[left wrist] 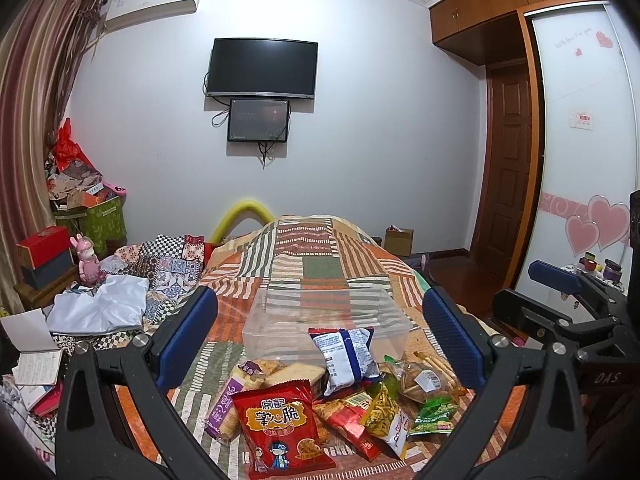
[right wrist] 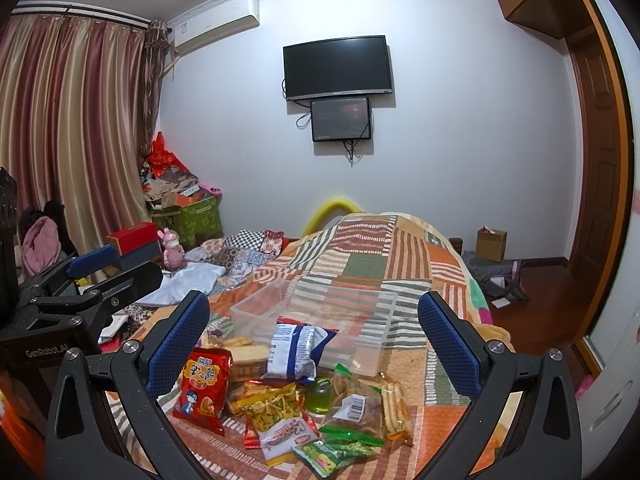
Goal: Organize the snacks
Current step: 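Grasp the blue-and-white chip bag with the left gripper while the right grasps the bread roll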
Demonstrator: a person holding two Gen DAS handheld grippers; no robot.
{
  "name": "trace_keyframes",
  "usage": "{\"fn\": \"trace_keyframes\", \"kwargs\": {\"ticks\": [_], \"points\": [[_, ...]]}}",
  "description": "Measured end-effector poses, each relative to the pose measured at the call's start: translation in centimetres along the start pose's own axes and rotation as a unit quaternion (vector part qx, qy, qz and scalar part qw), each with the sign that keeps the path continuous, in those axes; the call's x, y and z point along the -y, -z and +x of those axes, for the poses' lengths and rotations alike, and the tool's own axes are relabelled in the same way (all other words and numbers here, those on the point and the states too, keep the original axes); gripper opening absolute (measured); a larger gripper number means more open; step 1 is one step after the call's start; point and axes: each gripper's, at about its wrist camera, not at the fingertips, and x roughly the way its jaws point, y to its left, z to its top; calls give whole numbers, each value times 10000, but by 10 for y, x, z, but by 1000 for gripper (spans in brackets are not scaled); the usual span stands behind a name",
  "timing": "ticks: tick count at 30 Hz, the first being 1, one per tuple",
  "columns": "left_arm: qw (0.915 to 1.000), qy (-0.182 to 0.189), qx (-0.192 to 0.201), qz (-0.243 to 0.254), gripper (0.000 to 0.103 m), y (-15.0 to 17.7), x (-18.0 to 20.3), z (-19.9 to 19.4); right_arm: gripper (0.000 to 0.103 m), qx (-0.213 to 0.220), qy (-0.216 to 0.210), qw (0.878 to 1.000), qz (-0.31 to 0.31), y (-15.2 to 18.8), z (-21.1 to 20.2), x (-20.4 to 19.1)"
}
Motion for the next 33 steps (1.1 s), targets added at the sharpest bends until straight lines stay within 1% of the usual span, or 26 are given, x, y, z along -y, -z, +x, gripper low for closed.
{"fn": "trace_keyframes", "kwargs": {"ticks": [12, 16, 20, 24, 27, 33], "points": [[9999, 25, -119, -22, 103, 4, -3, 8, 103, -69, -21, 9999, 70, 4, 6, 3], [9997, 18, -228, -37, 103, 8, -3, 15, 103, -139, -12, 9998, 138, 6, 10, 7], [9988, 48, -484, -100, 103, 16, -6, 29, 103, -273, 34, 9994, 209, 11, 18, 15], [9970, 58, -755, -167, 103, 26, -9, 45, 103, -503, 142, 9981, 325, 20, 28, 26], [9950, 56, -976, -184, 103, 33, -10, 60, 103, -690, 191, 9964, 450, 26, 35, 39], [9895, 207, -1405, -271, 103, 43, -10, 94, 103, -1085, 428, 9912, 621, 41, 52, 66]]}}
